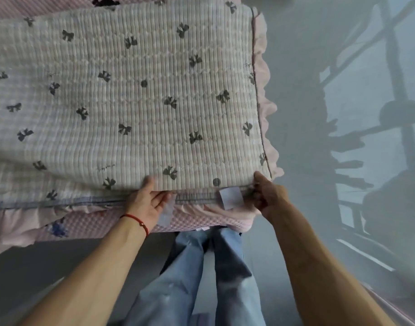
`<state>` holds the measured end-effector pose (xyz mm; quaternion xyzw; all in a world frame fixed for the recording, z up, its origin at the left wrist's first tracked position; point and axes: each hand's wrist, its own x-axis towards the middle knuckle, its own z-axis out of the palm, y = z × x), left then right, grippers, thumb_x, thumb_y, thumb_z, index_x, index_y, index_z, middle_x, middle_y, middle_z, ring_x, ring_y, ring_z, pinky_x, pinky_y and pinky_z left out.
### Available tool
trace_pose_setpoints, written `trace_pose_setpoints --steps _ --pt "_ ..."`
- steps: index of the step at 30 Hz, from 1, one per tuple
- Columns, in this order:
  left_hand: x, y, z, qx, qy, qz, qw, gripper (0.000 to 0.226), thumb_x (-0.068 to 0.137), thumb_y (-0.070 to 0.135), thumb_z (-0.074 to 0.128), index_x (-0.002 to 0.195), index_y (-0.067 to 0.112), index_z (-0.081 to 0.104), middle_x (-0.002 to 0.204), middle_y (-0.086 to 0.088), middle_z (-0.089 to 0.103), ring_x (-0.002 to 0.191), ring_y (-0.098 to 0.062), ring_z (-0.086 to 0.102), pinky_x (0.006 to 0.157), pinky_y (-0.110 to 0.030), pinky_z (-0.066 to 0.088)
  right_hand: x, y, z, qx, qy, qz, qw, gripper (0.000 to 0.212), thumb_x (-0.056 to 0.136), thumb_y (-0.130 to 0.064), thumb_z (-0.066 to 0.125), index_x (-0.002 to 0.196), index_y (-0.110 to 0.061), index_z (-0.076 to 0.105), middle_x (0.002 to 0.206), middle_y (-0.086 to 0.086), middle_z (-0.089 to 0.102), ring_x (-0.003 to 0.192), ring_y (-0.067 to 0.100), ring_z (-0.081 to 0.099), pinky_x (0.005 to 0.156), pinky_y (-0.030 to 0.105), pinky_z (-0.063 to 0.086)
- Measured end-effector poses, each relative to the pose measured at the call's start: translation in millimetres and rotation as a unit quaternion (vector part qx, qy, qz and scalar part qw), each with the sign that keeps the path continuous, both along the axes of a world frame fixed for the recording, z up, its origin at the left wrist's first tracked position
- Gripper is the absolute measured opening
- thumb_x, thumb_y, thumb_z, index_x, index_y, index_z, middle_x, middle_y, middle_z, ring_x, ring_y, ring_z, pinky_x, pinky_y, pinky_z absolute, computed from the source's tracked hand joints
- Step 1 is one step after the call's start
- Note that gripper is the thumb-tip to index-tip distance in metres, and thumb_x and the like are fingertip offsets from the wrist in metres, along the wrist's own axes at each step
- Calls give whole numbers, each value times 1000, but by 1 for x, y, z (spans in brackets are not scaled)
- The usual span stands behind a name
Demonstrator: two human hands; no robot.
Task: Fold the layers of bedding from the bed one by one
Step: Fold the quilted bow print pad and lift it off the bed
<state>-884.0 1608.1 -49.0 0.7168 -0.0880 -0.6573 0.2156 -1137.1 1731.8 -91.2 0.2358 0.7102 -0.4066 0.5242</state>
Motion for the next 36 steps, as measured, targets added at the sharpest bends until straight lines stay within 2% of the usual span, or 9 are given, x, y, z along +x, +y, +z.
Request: trace_pose_setpoints --steps 11,16,19,21,24,26,29,33,36 --pt "9 40 -11 -49 18 42 998 28 96 27 62 116 8 65 113 -15 73 98 -29 74 73 -36 63 3 33 6 34 73 -69 994 24 90 -13 75 75 -11 57 61 2 44 47 12 35 42 26 30" --pt "12 32 -24 -12 -22 -2 1000 26 94 24 66 109 3 67 105 -18 75 89 -31 75 70 -36 64 15 11 1 136 114 60 982 39 84 -21 78 109 2 59 95 16 62 78 30 61 69 41 54" --pt "17 28 -22 16 -14 9 1000 30 92 22 69 112 1 66 106 -20 74 94 -35 74 71 -37 63 38 -17 21 206 346 249 881 82 79 -17 77 147 -10 31 144 20 40 128 40 43 103 52 41" --pt "20 25 -15 25 13 28 999 27 92 18 69 113 1 65 106 -19 75 94 -32 74 69 -36 62 66 -39 39 87 490 388 776 78 85 -23 71 150 -20 30 152 16 31 135 37 35 107 53 34" --pt "33 13 0 21 47 61 997 26 92 16 69 114 2 65 111 -19 73 99 -28 72 76 -36 59 122 -81 47 -90 478 550 679 70 97 -39 60 156 -30 24 166 9 13 152 33 17 122 55 21" --pt "54 -4 7 13 67 109 992 25 91 19 70 111 6 65 108 -16 72 101 -28 68 84 -40 56 153 -104 44 -131 408 634 643 85 97 -46 61 162 -35 7 170 7 -4 157 34 -1 124 62 5" --pt "102 -41 10 -23 91 199 975 36 91 36 68 114 8 62 109 -14 69 102 -32 66 76 -51 56 171 -120 27 -121 383 694 597 101 87 -57 69 162 -34 6 165 7 8 153 36 9 119 72 6" --pt "157 -89 11 -87 138 244 956 65 87 58 68 133 14 59 127 -18 67 119 -41 61 95 -67 48 161 -125 7 -108 367 711 590 102 83 -41 80 161 -35 13 163 4 14 152 33 14 116 76 13" --pt "181 -92 22 -127 161 240 949 45 96 36 64 136 15 58 128 -15 68 120 -38 63 102 -62 46 170 -133 6 -87 359 706 604 99 82 -35 82 158 -37 19 165 3 12 155 34 7 115 76 3"
